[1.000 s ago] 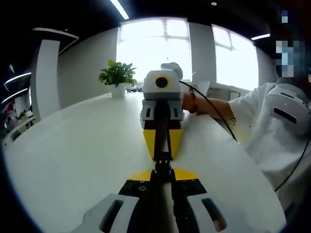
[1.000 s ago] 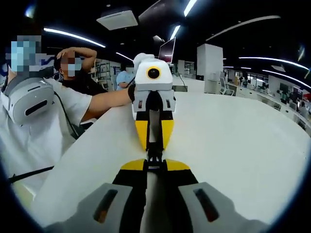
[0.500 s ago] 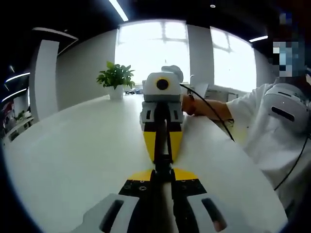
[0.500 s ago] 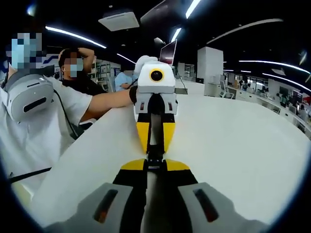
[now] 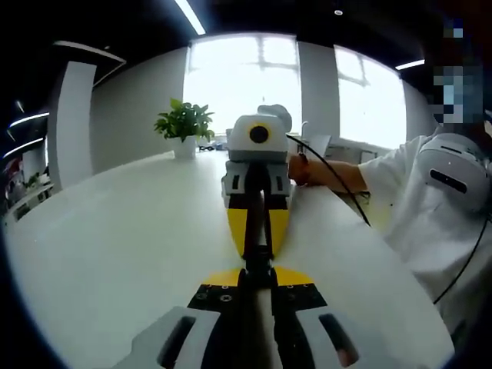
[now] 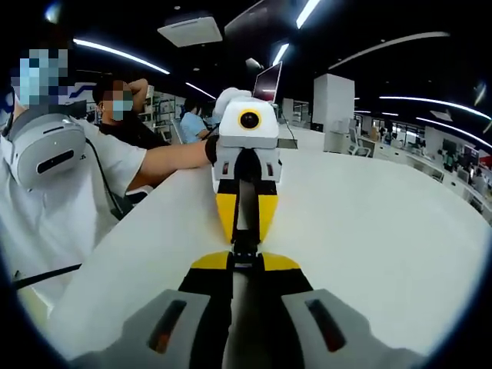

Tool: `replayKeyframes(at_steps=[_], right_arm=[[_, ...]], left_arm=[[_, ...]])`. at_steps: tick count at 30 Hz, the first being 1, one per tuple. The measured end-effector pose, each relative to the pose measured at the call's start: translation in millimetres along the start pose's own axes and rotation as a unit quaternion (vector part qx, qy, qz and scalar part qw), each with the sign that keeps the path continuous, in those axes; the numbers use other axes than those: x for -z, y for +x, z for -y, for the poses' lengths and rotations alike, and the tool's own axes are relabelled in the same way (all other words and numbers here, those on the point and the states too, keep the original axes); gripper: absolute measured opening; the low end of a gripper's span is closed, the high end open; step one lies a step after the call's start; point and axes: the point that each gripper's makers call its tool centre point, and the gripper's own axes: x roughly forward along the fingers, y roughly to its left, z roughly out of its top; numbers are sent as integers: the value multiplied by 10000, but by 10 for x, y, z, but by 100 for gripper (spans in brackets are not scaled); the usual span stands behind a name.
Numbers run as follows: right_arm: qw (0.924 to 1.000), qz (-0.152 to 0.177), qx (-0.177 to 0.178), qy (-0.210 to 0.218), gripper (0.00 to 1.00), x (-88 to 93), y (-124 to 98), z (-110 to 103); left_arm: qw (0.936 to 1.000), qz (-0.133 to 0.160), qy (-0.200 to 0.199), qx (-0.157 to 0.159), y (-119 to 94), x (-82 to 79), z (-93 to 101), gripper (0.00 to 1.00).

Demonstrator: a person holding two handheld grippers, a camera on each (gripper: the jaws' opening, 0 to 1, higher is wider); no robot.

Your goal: Snap the two parts of the plastic buckle together until the buckle closes and remains connected.

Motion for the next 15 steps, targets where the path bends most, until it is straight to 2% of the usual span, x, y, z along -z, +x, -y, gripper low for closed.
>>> replayKeyframes(at_steps=[15], right_arm=[[10000, -10, 29, -32, 10, 0, 12, 17]], left_arm=[[10000, 29, -53, -59, 36, 4, 78, 11]])
